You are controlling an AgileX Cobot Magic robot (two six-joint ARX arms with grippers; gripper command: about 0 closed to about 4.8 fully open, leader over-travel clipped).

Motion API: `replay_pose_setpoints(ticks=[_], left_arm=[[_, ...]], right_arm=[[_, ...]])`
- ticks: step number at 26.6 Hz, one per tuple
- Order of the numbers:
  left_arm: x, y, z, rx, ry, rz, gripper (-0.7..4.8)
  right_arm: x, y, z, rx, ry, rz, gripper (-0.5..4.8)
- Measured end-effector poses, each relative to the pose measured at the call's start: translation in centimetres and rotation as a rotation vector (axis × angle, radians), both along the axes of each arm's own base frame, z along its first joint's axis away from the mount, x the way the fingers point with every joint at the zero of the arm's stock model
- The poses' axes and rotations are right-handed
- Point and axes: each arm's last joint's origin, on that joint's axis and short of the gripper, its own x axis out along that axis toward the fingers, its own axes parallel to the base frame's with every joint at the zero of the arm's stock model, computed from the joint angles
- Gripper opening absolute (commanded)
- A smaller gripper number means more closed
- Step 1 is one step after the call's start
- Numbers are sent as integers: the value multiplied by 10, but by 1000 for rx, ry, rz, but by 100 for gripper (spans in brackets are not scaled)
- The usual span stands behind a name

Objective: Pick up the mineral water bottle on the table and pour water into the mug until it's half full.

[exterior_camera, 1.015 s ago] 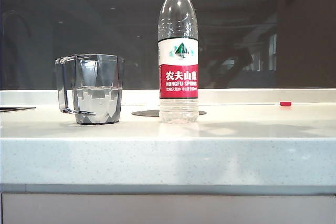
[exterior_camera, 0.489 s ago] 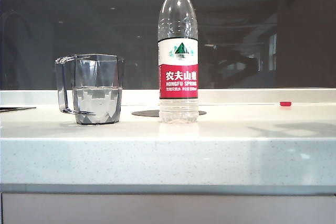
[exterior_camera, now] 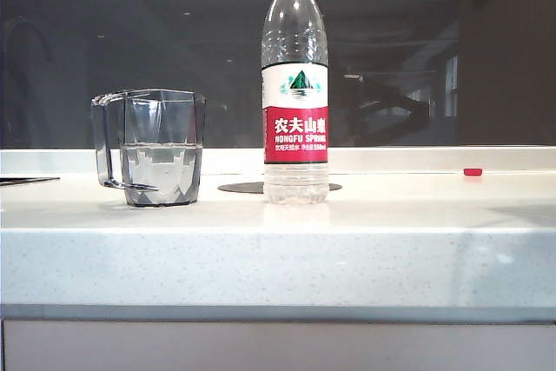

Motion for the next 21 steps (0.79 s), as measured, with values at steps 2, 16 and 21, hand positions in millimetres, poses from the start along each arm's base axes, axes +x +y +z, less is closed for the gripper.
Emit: replay_pose_setpoints(ticks=[2,16,21], left_arm=[[0,0,0,0,0,3,-4],[0,1,0,0,0,6,-4],[0,1,0,0,0,6,-4]], right_arm=[[0,0,0,0,-1,-3,37],[1,-2,0,-7,-14,-54,0],[1,-2,0,-7,-14,-54,0]])
